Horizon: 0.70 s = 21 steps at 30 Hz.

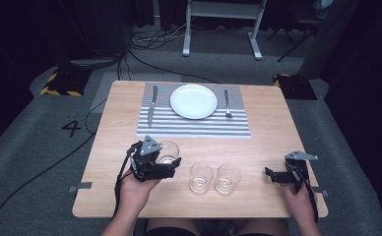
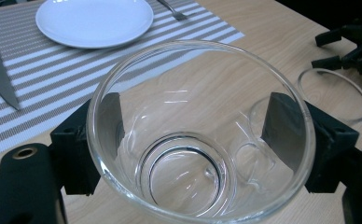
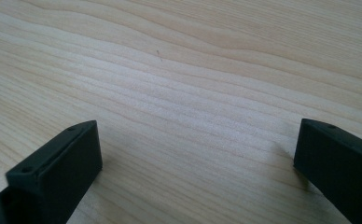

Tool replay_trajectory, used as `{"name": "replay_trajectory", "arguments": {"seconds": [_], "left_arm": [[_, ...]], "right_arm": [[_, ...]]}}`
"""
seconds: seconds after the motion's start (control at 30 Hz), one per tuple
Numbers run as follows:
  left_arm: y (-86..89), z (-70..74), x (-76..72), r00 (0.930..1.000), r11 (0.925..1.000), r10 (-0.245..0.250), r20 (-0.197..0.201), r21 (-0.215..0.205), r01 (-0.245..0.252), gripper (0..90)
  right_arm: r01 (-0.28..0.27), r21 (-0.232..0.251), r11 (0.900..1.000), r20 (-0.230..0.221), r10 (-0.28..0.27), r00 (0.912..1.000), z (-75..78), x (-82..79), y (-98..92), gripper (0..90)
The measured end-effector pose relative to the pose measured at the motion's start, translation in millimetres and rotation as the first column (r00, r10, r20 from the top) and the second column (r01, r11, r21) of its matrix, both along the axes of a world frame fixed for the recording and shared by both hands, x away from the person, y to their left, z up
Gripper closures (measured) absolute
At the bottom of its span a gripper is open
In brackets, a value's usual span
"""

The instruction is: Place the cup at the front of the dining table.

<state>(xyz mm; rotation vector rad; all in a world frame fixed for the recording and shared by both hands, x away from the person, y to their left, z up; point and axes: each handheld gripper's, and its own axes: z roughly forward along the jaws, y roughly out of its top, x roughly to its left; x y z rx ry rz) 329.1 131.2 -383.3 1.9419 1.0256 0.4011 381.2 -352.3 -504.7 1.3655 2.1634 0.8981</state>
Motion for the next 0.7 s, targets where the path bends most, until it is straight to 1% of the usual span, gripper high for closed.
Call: {"name": "replay_trajectory", "arguments": {"seconds": [0.03,0.1,0.2,0.27,0.3,0.33,0.4,0.43,0.47,0.5,0.53,0.57,0.7], "left_arm": [[0.0,0.0,0.0,1.0,1.0,0.0,0.0,0.0,0.0,18.4],[0.6,7.6,4.1,1.0,1.0,0.005,0.001,-0.007,-0.005,18.4],[0.7,11.3,7.7,1.0,0.9999,0.007,0.006,-0.013,-0.007,18.4],[0.8,15.2,11.2,0.9999,0.9999,0.01,0.008,-0.008,-0.01,18.4],[1.4,17.1,13.0,0.9999,1.0,0.007,0.008,-0.001,-0.007,18.4],[1.0,17.9,15.1,0.9998,0.9999,0.011,0.016,-0.013,-0.01,18.4],[1.8,20.8,19.1,0.9997,0.9997,0.017,0.018,-0.019,-0.017,18.4],[2.1,21.7,21.5,0.9996,0.9994,0.022,0.02,-0.027,-0.021,18.4],[2.0,22.6,24.1,0.9995,0.9986,0.028,0.016,-0.044,-0.027,18.4],[2.3,23.1,27.4,0.9991,0.9982,0.034,0.025,-0.051,-0.032,18.4],[3.0,24.1,30.7,0.9993,0.9982,0.03,0.023,-0.053,-0.029,18.4],[2.4,25.0,34.1,0.999,0.9979,0.038,0.022,-0.054,-0.037,18.4],[2.0,28.5,44.3,0.9972,0.9975,0.062,0.041,-0.038,-0.06,18.4]], "right_arm": [[0.0,0.0,1.0,0.0,0.0,1.0,0.0,0.0,0.0,0.8],[0.0,0.002,1.0,-0.001,0.0,1.0,0.0,0.0,0.0,0.8],[-0.003,0.003,1.0,-0.002,0.003,1.0,0.3,0.4,0.3,0.7],[-0.006,0.0,1.0,0.004,0.006,1.0,-0.1,1.0,-0.1,0.7],[-0.002,0.002,1.0,-0.002,0.002,1.0,-0.1,0.8,0.1,0.6],[-0.003,0.002,1.0,-0.001,0.003,1.0,-0.1,0.9,0.1,0.6],[-0.008,0.0,1.0,0.004,0.008,1.0,-0.2,1.2,-0.1,0.6],[-0.008,0.0,1.0,0.004,0.008,1.0,-0.2,1.2,-0.1,0.6],[-0.007,0.0,1.0,0.004,0.007,1.0,-0.2,1.2,-0.1,0.6],[-0.007,0.0,1.0,0.004,0.007,1.0,-0.1,1.0,0.0,0.6],[-0.007,0.001,1.0,0.003,0.007,1.0,-0.1,1.0,0.1,0.6],[-0.006,0.001,1.0,0.003,0.006,1.0,0.0,0.9,0.2,0.6],[-0.001,0.003,1.0,-0.006,0.001,1.0,0.3,0.1,0.5,0.6]]}}
